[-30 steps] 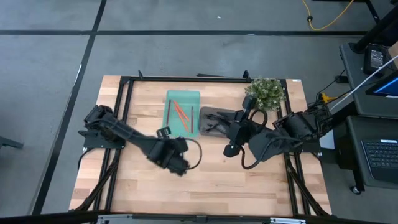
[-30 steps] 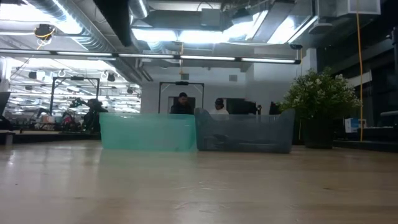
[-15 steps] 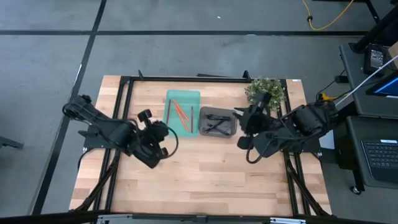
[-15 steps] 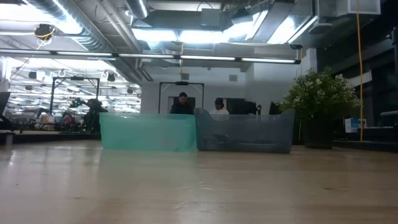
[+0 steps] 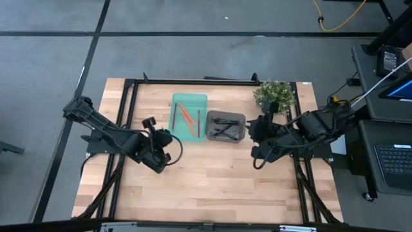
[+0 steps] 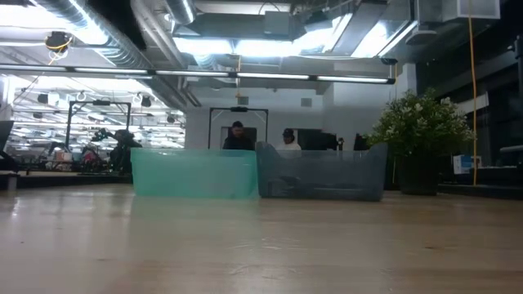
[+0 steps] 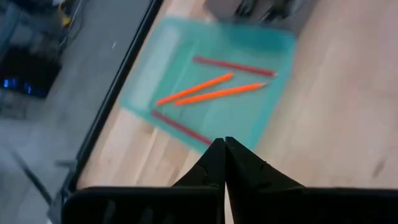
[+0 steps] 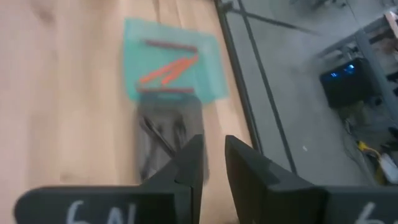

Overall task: Sort pens & pencils
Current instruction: Return to Home Position

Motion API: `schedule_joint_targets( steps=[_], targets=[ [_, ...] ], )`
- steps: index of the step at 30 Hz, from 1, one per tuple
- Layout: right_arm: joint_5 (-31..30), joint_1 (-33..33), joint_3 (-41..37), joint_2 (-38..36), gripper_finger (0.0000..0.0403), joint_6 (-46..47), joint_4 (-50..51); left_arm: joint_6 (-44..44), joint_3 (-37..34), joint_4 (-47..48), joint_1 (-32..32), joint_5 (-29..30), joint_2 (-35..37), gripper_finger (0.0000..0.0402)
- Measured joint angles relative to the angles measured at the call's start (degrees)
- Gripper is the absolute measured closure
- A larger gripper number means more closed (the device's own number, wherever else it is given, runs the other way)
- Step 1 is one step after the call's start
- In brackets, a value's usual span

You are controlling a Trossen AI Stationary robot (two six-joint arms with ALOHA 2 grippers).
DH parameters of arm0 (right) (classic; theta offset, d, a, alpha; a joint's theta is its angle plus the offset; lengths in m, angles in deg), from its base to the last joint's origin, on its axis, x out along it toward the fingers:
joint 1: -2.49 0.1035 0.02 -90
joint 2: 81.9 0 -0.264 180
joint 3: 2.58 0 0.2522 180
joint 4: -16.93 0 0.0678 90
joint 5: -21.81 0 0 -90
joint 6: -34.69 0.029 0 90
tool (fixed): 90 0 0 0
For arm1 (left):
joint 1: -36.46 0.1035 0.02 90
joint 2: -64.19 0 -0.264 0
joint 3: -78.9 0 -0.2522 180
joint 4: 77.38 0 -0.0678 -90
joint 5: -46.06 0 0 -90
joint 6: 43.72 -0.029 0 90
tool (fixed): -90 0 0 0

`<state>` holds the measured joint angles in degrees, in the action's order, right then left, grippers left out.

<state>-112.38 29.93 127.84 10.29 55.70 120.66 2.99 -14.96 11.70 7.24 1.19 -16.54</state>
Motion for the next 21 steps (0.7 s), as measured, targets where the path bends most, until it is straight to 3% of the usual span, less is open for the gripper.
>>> schedule_joint_targets(
  steps=[3,12,21],
  targets=[
    [-0.2,-0.4,-6.6,-3.4,0.0334,0.1,0.1,4.0,-4.9,-1.6,0.3,0.2,3.3,0.0401],
    [-0.7,-0.5,-18.8,-7.9,0.0334,2.6,-0.1,4.2,-13.4,-4.6,0.0,4.3,8.6,0.0401],
    [-2.1,-1.4,-37.7,-19.4,0.0334,11.7,0.1,4.0,-26.8,-18.5,-0.6,3.9,17.7,0.0401]
  ],
)
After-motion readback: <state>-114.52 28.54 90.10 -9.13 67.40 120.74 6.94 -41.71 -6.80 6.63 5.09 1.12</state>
